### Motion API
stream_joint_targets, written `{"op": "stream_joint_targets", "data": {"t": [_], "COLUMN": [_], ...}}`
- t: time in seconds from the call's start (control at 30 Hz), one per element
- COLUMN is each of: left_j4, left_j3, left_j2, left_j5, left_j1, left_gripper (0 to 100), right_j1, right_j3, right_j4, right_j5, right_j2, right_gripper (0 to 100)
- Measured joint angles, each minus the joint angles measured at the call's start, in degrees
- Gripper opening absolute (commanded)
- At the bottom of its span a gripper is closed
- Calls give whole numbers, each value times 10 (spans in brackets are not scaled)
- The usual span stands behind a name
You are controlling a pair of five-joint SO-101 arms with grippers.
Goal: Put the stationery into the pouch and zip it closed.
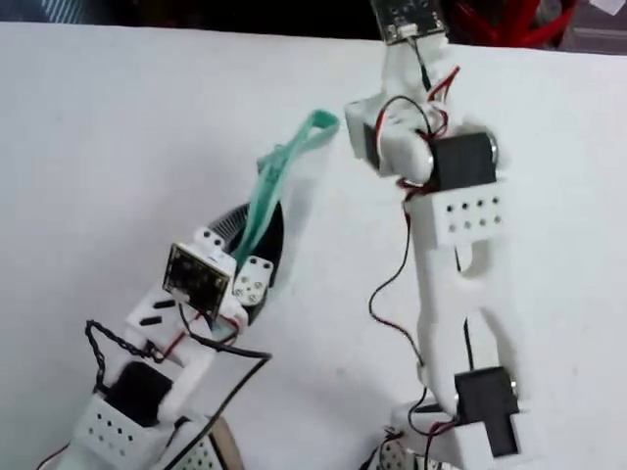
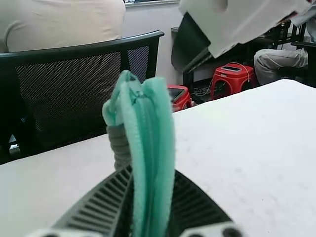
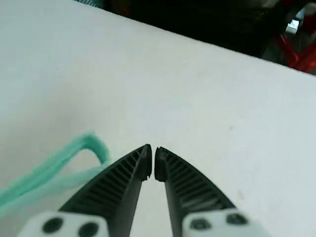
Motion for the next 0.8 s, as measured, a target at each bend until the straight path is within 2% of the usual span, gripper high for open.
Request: {"op": "stream_joint_targets", "data": {"t": [0.1,0.23,0.37,0.63,0.7,0.8], "left_j4": [-1,-4,-4,-4,-4,-4], "left_j3": [11,12,12,12,12,12], "left_j2": [-8,-8,-8,-8,-8,-8], "left_j5": [0,0,0,0,0,0], "left_j1": [3,1,3,3,1,2], "left_gripper": [22,22,22,22,22,22], "right_j1": [-51,-142,-200,-229,-232,-229], "right_j3": [-53,-149,-197,-204,-204,-199], "right_j4": [62,147,189,193,193,193], "right_j5": [0,0,-13,-35,-36,-36], "right_j2": [-26,-54,-31,29,32,34], "right_gripper": [195,180,177,247,224,135]}}
